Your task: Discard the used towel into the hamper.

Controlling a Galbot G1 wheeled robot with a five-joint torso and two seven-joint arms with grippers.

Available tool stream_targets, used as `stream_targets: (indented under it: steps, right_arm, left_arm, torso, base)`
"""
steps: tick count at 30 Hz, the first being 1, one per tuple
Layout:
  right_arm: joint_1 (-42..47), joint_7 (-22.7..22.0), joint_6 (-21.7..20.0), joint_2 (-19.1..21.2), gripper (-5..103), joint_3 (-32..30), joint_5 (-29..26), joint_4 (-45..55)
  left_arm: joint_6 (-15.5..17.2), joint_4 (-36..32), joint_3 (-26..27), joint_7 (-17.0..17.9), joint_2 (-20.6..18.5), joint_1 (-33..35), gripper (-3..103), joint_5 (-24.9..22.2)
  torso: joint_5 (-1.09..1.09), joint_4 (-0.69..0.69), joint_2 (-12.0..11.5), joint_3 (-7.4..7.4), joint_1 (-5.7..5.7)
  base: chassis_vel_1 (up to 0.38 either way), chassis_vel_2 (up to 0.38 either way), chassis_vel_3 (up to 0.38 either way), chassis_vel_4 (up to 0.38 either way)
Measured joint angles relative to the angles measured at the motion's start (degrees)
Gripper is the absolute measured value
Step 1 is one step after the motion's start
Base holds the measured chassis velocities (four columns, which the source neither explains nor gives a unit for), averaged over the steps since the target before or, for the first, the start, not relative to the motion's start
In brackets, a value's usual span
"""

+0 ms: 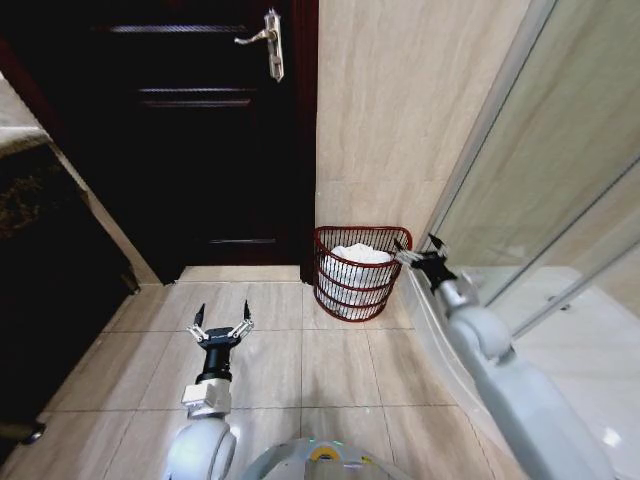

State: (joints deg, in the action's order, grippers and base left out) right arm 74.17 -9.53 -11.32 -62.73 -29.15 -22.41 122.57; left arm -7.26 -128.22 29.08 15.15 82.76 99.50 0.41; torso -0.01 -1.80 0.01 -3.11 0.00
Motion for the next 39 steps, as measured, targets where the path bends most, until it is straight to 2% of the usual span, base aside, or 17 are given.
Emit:
stream_targets:
  steps: [2, 3, 7, 8, 12, 18, 23, 26, 29, 31, 33, 35, 37, 39]
  right_arm:
    - [5.3, 0.5, 2.7, -3.5, 100, -0.8, 5.3, 1.4]
    - [5.3, 0.5, 2.7, -3.5, 100, -0.8, 5.3, 1.4]
    - [12.1, 0.5, 6.7, -9.3, 100, -1.6, 11.7, 3.6]
    - [12.1, 0.5, 6.7, -9.3, 100, -1.6, 11.7, 3.6]
    - [17.4, 0.5, 11.1, -14.3, 100, -3.1, 17.2, 4.1]
    - [21.6, 1.5, 12.9, -15.8, 100, -5.7, 17.1, 4.0]
    - [23.0, 4.4, 16.0, -14.5, 100, -10.2, 12.1, 1.2]
    - [22.9, 5.2, 17.7, -14.7, 100, -11.9, 11.9, -0.1]
    - [22.6, 6.8, 18.0, -15.9, 100, -14.9, 12.3, 0.1]
    - [22.7, 7.9, 17.7, -16.8, 100, -17.1, 12.3, 0.6]
    - [23.3, 8.8, 17.5, -17.3, 100, -17.8, 12.2, 1.0]
    - [24.6, 11.4, 17.3, -19.3, 100, -19.1, 12.5, 2.1]
    - [25.0, 12.1, 17.3, -20.1, 100, -19.3, 12.5, 2.5]
    - [25.7, 12.8, 17.4, -21.4, 100, -19.1, 11.9, 3.7]
  left_arm:
    - [0.0, 0.0, 0.0, 0.0, -0.4, -0.2, 100, -0.6]
    - [0.0, 0.0, 0.0, 0.0, -0.4, -0.2, 100, -0.6]
    - [-0.2, 1.7, 0.7, -2.2, -0.9, -1.7, 100, -2.0]
    - [-0.2, 1.7, 0.7, -2.2, -0.9, -1.7, 100, -2.0]
    - [-1.4, 3.2, 0.8, -4.4, -1.7, -3.1, 100, -3.6]
    - [-2.0, 3.7, 1.3, -6.0, 0.3, -3.4, 100, -3.0]
    - [-2.1, 4.5, 2.5, -4.6, -0.7, -4.0, 100, -2.6]
    - [-1.0, 4.1, 2.5, -2.2, -0.4, -4.4, 100, -2.5]
    - [0.1, 2.8, 2.6, -3.6, 0.7, -4.0, 100, -2.6]
    - [-1.6, 4.1, 1.5, -4.1, 2.2, -4.3, 100, -1.4]
    - [-2.0, 4.3, 0.8, -4.5, 3.1, -4.0, 100, -1.1]
    - [-1.6, 4.1, -0.4, -5.8, 4.3, -2.6, 100, -1.1]
    - [-1.2, 3.9, -0.6, -6.6, 4.4, -2.0, 100, -1.2]
    - [-1.0, 3.3, -0.3, -9.0, 4.3, -1.1, 100, -1.4]
  torso:
    - [0.01, 0.00, 0.0, 0.00, 0.00]
    - [0.01, 0.00, 0.0, 0.00, 0.00]
    - [-0.01, -0.01, 0.0, -0.01, 0.00]
    - [-0.01, -0.01, 0.0, -0.01, 0.00]
    - [0.02, 0.00, 0.0, -0.01, 0.00]
    - [0.00, -0.01, 0.0, -0.01, 0.00]
    - [0.01, 0.00, 0.0, -0.01, 0.00]
    - [0.02, 0.00, 0.0, -0.02, 0.00]
    - [0.05, -0.01, 0.0, -0.01, 0.00]
    - [-0.01, 0.00, 0.0, -0.01, 0.00]
    - [0.00, 0.00, 0.0, -0.02, 0.00]
    - [0.00, 0.00, 0.0, -0.02, 0.00]
    - [0.01, 0.01, 0.0, -0.01, 0.00]
    - [0.02, 0.00, 0.0, -0.01, 0.00]
  base:
    - [0.000, 0.000, 0.000, 0.000]
    - [0.000, 0.000, 0.000, 0.000]
    - [0.000, 0.000, 0.000, 0.000]
    - [0.000, 0.000, 0.000, 0.000]
    - [0.000, 0.000, 0.000, 0.000]
    - [0.000, 0.000, 0.000, 0.000]
    - [0.000, 0.000, 0.000, 0.000]
    - [0.000, 0.000, 0.000, 0.000]
    - [0.000, 0.000, 0.000, 0.000]
    - [0.000, 0.000, 0.000, 0.000]
    - [0.000, 0.000, 0.000, 0.000]
    - [0.000, 0.000, 0.000, 0.000]
    - [0.000, 0.000, 0.000, 0.000]
    - [0.000, 0.000, 0.000, 0.000]
